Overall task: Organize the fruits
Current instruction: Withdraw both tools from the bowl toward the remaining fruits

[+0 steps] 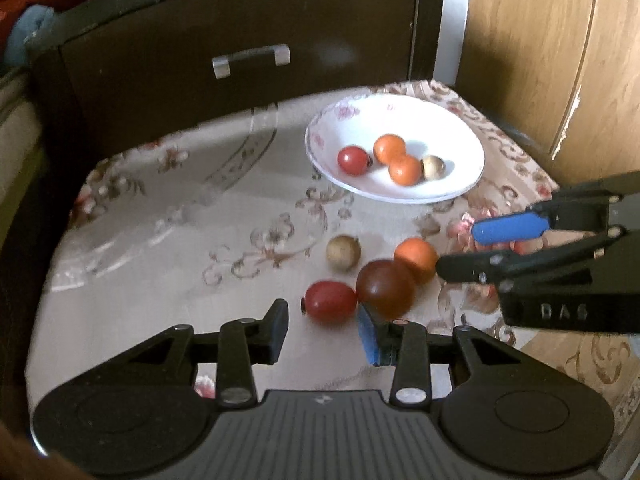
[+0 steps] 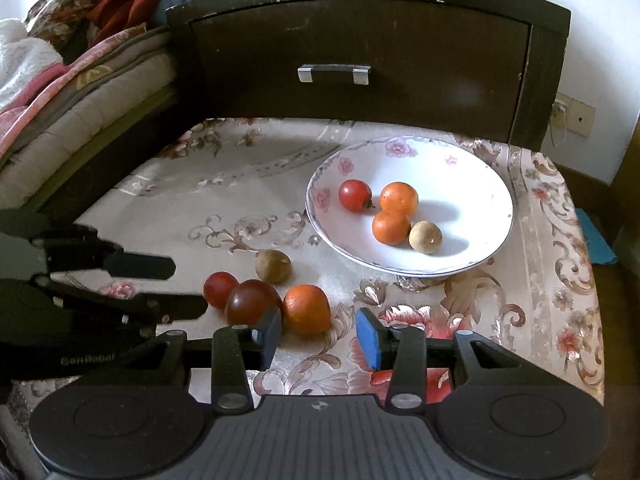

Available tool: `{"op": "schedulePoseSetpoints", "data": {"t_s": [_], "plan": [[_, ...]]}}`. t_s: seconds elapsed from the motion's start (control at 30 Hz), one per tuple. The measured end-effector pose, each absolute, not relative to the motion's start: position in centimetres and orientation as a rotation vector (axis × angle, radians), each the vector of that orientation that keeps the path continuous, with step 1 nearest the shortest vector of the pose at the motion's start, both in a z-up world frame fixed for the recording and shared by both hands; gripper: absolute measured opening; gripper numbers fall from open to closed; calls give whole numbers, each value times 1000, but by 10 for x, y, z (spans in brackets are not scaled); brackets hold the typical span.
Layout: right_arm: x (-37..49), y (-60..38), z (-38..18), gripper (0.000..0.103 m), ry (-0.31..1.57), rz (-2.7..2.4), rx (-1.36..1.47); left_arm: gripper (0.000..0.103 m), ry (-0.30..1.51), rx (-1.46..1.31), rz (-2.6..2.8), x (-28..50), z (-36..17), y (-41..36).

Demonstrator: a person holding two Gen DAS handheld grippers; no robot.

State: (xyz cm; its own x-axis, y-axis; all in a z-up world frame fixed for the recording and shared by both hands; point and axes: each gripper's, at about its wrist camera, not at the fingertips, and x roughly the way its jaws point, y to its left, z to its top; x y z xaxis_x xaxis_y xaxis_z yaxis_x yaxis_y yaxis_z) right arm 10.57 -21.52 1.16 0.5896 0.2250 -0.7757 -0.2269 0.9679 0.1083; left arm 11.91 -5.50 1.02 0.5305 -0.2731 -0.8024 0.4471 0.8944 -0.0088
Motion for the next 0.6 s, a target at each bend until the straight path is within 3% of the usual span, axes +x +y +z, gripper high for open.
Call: {"op": "schedulePoseSetpoints", "data": {"t_s": [0.6], "plan": [[122,-212,-2,38,933,301,17,47,961,199,-506,121,-4,-61]]}}
